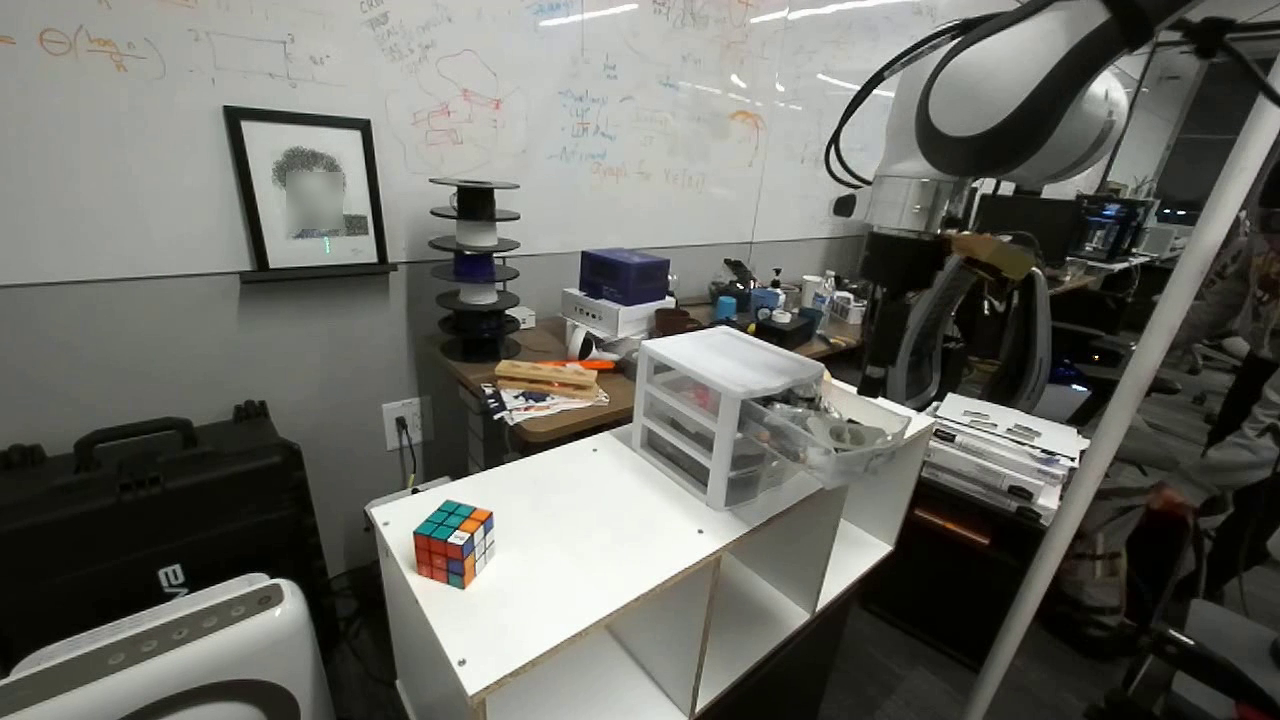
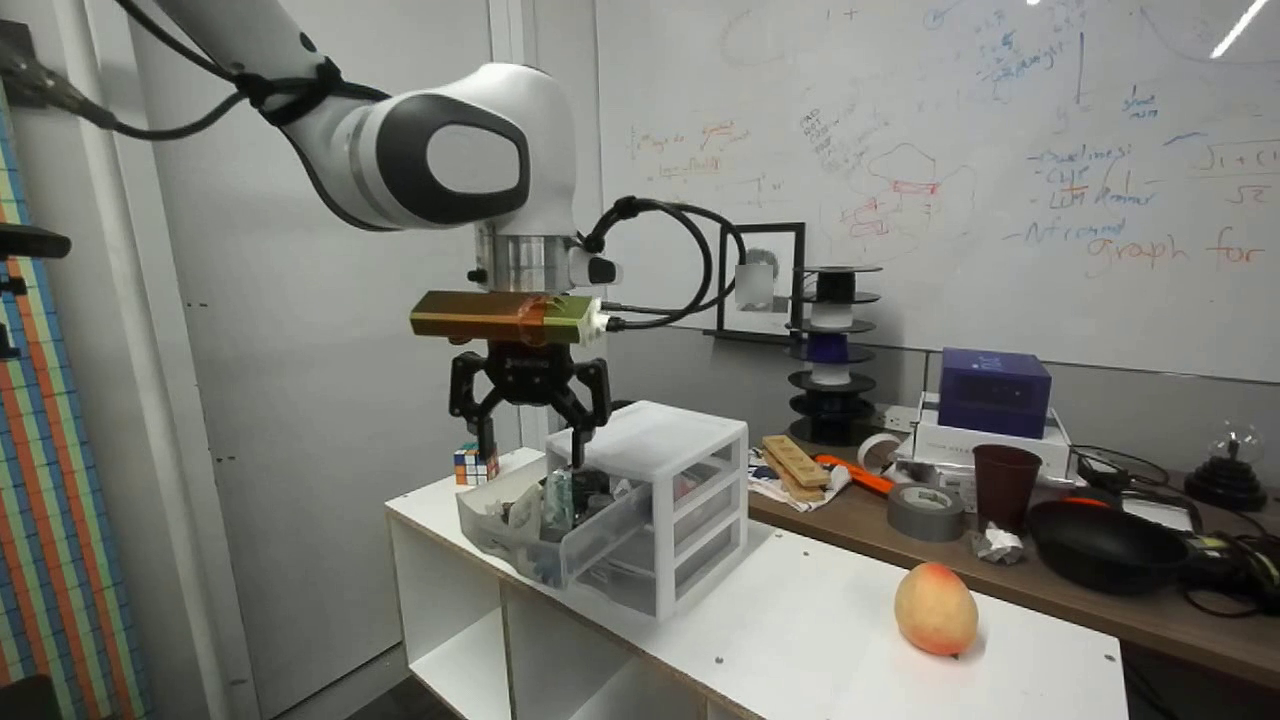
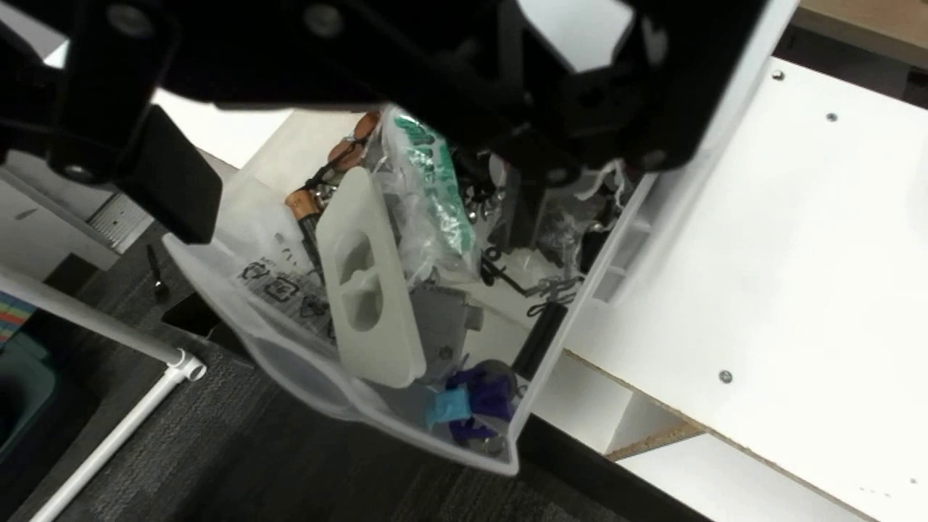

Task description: Put the plastic objects in the drawer then close the drawer.

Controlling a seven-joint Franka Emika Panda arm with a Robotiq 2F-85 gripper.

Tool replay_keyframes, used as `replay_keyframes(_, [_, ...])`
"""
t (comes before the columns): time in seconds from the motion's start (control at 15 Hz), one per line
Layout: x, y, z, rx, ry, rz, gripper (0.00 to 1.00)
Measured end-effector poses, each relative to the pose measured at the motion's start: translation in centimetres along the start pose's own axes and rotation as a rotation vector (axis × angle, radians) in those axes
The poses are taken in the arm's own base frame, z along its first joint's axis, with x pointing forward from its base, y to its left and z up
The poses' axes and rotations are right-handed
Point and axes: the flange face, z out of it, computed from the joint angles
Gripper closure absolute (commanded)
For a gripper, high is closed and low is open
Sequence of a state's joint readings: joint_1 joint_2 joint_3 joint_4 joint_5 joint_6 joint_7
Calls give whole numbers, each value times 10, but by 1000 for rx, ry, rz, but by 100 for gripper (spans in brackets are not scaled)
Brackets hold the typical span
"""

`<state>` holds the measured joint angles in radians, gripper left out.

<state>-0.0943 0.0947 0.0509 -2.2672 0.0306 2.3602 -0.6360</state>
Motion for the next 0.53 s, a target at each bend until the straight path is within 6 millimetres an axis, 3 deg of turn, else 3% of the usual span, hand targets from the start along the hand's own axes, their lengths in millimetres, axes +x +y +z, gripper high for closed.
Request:
replay_keyframes(0.27, [-28, -17, -35, 32, 3, 100, 0])
replay_keyframes(0.4, [-30, -18, -50, 54, 21, 184, 0])
replay_keyframes(0.53, [-31, -18, -52, 67, 24, 264, 0])
